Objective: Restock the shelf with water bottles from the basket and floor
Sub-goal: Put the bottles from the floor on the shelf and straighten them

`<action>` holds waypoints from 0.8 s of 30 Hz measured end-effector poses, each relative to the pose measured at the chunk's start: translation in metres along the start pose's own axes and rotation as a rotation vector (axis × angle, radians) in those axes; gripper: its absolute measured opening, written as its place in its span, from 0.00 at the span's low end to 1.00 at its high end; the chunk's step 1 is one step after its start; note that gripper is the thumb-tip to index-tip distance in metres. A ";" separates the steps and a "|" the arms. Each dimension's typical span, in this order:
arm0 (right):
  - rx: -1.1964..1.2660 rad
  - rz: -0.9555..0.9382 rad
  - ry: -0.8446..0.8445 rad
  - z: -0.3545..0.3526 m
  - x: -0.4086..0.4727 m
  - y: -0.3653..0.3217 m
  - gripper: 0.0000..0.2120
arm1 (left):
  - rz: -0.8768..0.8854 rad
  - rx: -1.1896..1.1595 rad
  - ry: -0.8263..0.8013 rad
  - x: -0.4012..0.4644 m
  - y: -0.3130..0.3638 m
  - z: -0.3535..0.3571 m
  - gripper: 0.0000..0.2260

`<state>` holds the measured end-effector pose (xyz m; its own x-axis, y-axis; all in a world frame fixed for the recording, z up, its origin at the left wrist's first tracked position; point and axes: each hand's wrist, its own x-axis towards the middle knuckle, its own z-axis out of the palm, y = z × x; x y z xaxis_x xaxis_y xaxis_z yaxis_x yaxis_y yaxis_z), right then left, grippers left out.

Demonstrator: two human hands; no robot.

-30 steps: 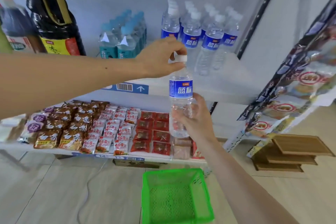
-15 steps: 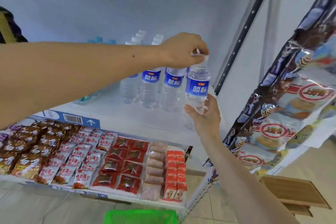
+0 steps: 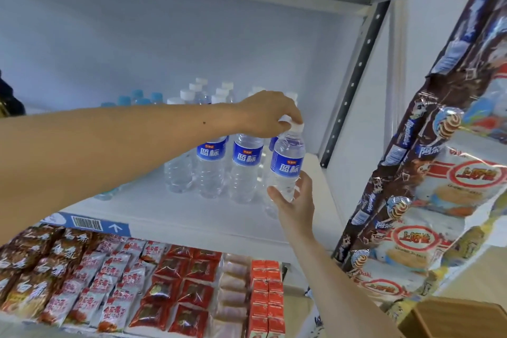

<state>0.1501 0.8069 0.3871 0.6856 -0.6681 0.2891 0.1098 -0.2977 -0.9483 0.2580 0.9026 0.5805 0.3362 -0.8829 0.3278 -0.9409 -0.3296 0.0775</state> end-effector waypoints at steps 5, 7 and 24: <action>-0.024 0.021 -0.025 0.003 0.008 0.004 0.34 | 0.024 0.000 -0.032 0.002 -0.004 -0.001 0.14; -0.062 0.029 -0.048 0.003 0.009 0.005 0.33 | 0.035 0.016 -0.032 0.002 -0.007 -0.001 0.14; -0.424 0.034 -0.043 0.002 0.013 0.022 0.31 | 0.006 0.018 -0.026 0.000 -0.016 0.004 0.15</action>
<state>0.1624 0.7930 0.3694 0.7138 -0.6562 0.2445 -0.2126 -0.5357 -0.8172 0.2735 0.9068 0.5749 0.3314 -0.8933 0.3036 -0.9423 -0.3297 0.0583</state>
